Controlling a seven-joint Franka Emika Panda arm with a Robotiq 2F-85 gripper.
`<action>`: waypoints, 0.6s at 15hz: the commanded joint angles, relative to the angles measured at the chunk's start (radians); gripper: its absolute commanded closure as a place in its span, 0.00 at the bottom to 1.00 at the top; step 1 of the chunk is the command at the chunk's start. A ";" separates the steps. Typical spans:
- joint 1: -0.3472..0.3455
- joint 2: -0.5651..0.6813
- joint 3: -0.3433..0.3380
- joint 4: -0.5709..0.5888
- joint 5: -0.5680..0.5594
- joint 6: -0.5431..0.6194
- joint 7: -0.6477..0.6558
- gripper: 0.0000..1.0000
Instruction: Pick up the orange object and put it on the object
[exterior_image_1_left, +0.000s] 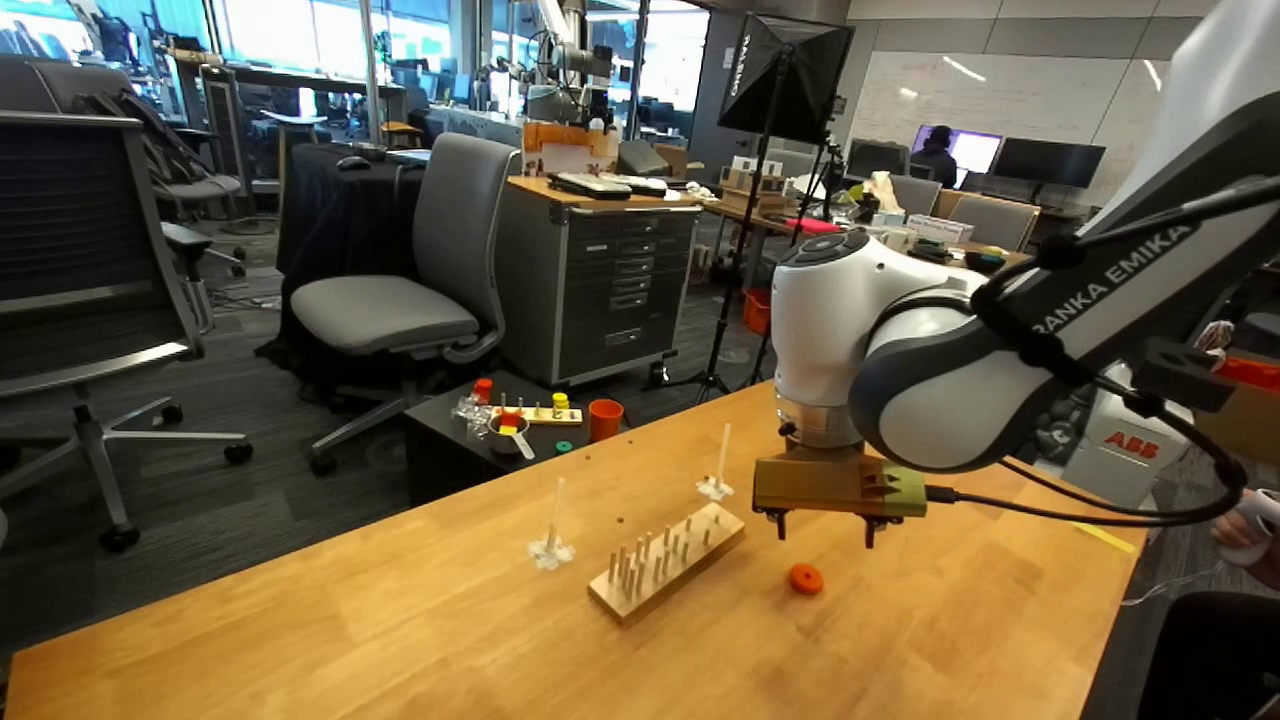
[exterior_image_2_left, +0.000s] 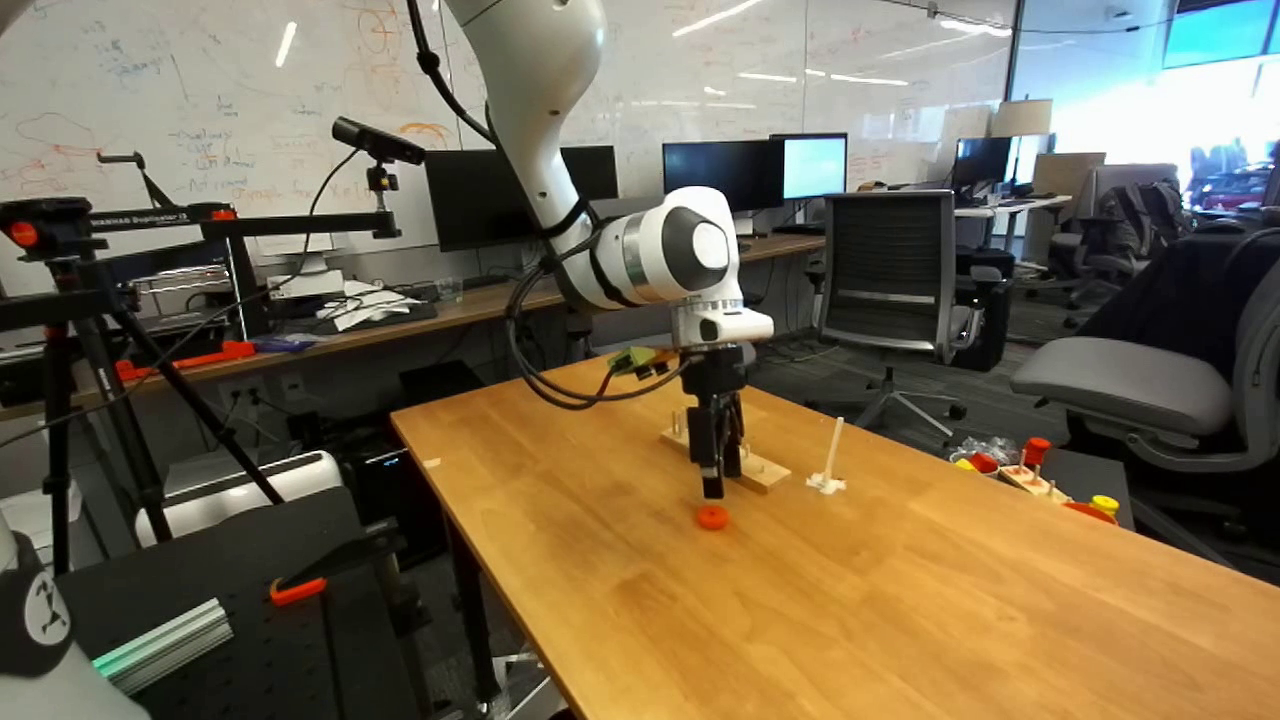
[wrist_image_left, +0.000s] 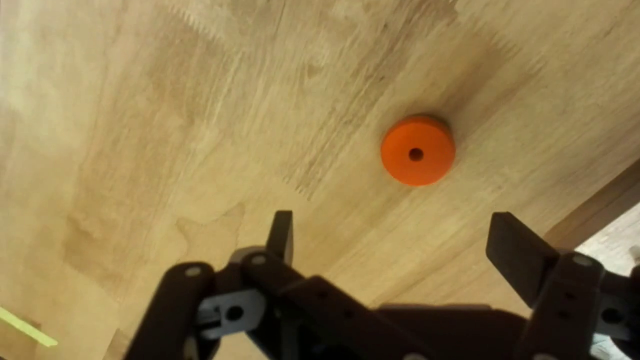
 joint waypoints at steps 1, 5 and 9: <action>0.024 -0.011 -0.020 -0.038 -0.037 0.050 0.060 0.00; 0.028 0.011 -0.016 -0.043 -0.021 0.112 0.094 0.00; 0.034 0.022 -0.022 -0.052 -0.012 0.172 0.131 0.00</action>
